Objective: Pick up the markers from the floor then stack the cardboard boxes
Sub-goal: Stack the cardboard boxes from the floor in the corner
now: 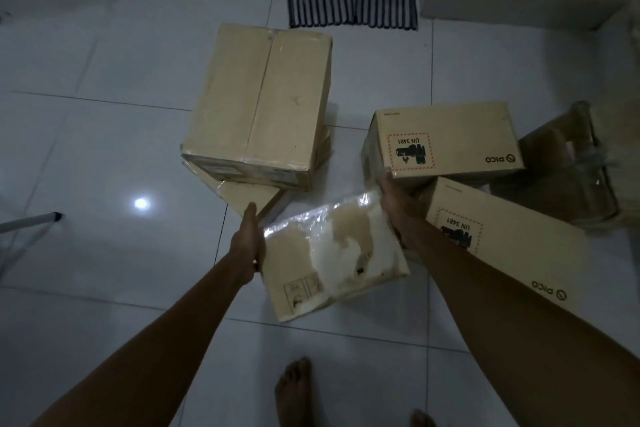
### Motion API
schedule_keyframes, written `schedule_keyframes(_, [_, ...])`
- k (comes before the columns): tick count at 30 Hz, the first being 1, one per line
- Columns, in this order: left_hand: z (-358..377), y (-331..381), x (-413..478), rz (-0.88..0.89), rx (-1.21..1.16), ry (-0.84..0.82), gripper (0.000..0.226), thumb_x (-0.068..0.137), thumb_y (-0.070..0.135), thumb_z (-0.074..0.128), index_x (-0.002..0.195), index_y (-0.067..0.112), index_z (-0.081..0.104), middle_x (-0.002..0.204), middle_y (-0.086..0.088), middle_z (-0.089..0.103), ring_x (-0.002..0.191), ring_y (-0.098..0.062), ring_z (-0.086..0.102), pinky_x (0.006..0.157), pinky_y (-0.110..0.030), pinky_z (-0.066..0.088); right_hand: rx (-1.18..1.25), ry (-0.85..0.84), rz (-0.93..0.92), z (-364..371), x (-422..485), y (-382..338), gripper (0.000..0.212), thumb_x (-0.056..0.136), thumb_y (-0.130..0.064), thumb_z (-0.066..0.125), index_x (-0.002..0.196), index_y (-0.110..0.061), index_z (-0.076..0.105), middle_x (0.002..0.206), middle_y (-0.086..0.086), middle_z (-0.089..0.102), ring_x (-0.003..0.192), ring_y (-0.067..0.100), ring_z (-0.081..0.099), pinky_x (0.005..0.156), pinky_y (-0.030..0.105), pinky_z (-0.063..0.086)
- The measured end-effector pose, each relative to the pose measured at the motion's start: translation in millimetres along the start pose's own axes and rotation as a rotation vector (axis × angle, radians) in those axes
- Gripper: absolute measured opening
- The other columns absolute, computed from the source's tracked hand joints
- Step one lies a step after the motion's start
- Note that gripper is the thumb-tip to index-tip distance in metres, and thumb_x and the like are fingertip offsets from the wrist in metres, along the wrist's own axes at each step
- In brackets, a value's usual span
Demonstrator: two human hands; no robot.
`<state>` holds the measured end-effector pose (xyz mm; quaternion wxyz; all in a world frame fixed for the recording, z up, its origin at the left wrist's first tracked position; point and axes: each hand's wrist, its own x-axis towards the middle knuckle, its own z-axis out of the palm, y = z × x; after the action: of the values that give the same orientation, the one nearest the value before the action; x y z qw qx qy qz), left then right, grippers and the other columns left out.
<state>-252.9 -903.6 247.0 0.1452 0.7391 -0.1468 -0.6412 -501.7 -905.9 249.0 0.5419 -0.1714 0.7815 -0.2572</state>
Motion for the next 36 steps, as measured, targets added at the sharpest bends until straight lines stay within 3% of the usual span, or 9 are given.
schedule_keyframes(5, [-17, -31, 6, -0.149, -0.024, -0.088, 0.097, 0.063, 0.086, 0.041, 0.118, 0.011, 0.066, 0.111, -0.016, 0.069, 0.098, -0.034, 0.065, 0.099, -0.047, 0.044, 0.137, -0.02, 0.211, -9, -6, 40, 0.07, 0.094, -0.058, 0.037, 0.142, -0.008, 0.038, 0.145, 0.014, 0.043, 0.13, 0.03, 0.044, 0.111, 0.042, 0.034])
schedule_keyframes(10, [-16, -43, 0, -0.21, -0.133, -0.304, 0.064, 0.092, 0.059, 0.038, 0.111, 0.005, 0.067, 0.093, -0.019, 0.072, 0.079, -0.032, 0.07, 0.072, -0.038, 0.058, 0.325, -0.208, 0.327, -15, -8, 63, 0.039, 0.094, -0.044, 0.049, 0.098, -0.01, 0.068, 0.077, 0.009, 0.074, 0.071, 0.025, 0.068, 0.068, 0.032, 0.054])
schedule_keyframes(12, [-19, -47, -2, -0.204, -0.143, -0.345, 0.064, 0.093, 0.058, 0.038, 0.112, 0.004, 0.066, 0.094, -0.02, 0.072, 0.077, -0.033, 0.071, 0.068, -0.038, 0.06, 0.391, -0.214, 0.333, -16, -16, 72, 0.046, 0.088, -0.05, 0.055, 0.105, -0.009, 0.068, 0.086, 0.011, 0.075, 0.076, 0.026, 0.071, 0.067, 0.031, 0.057])
schedule_keyframes(16, [-31, -49, -20, -0.209, -0.095, -0.31, 0.06, 0.087, 0.053, 0.054, 0.12, 0.004, 0.063, 0.102, -0.02, 0.07, 0.09, -0.035, 0.07, 0.073, -0.043, 0.059, 0.287, -0.1, 0.416, -27, -32, 91, 0.084, 0.062, -0.082, 0.054, 0.113, -0.016, 0.065, 0.11, 0.012, 0.068, 0.106, 0.033, 0.061, 0.102, 0.054, 0.04])
schedule_keyframes(20, [-43, -36, -42, -0.181, -0.039, -0.306, 0.089, 0.059, 0.063, 0.077, 0.127, 0.008, 0.059, 0.127, -0.023, 0.06, 0.115, -0.041, 0.06, 0.095, -0.057, 0.05, 0.397, 0.004, 0.409, -30, -61, 83, 0.068, 0.075, -0.079, 0.044, 0.107, -0.021, 0.059, 0.11, 0.015, 0.067, 0.103, 0.031, 0.061, 0.101, 0.051, 0.041])
schedule_keyframes(23, [-28, -17, -77, -0.122, -0.033, -0.35, 0.062, 0.085, 0.058, 0.056, 0.12, 0.007, 0.06, 0.107, -0.02, 0.071, 0.094, -0.036, 0.071, 0.077, -0.05, 0.059, 0.459, 0.025, 0.322, -36, -78, 79, 0.092, 0.053, -0.084, 0.061, 0.115, -0.015, 0.065, 0.108, 0.012, 0.071, 0.102, 0.03, 0.065, 0.098, 0.048, 0.048])
schedule_keyframes(28, [-16, 30, -152, -0.041, 0.063, -0.457, 0.058, 0.091, 0.053, 0.043, 0.123, 0.007, 0.057, 0.103, -0.02, 0.072, 0.089, -0.035, 0.072, 0.07, -0.043, 0.06, 0.617, -0.049, 0.262, -73, -167, 19, 0.028, 0.094, -0.048, 0.047, 0.094, -0.022, 0.058, 0.092, 0.007, 0.065, 0.085, 0.022, 0.062, 0.068, 0.033, 0.049])
schedule_keyframes(32, [-11, 71, -225, 0.032, 0.218, -0.477, 0.057, 0.09, 0.053, 0.047, 0.126, 0.011, 0.056, 0.108, -0.021, 0.07, 0.088, -0.035, 0.07, 0.062, -0.038, 0.06, 0.783, 0.019, 0.179, -101, -228, -15, 0.041, 0.093, -0.039, 0.052, 0.127, -0.016, 0.053, 0.108, 0.012, 0.063, 0.096, 0.029, 0.061, 0.079, 0.038, 0.05])
schedule_keyframes(36, [-7, 110, -296, 0.097, 0.306, -0.518, 0.057, 0.091, 0.051, 0.051, 0.129, 0.009, 0.056, 0.108, -0.022, 0.07, 0.086, -0.035, 0.069, 0.062, -0.038, 0.059, 0.88, 0.047, 0.105, -130, -294, -43, 0.04, 0.092, -0.038, 0.053, 0.122, -0.012, 0.057, 0.105, 0.015, 0.065, 0.09, 0.031, 0.062, 0.072, 0.038, 0.05])
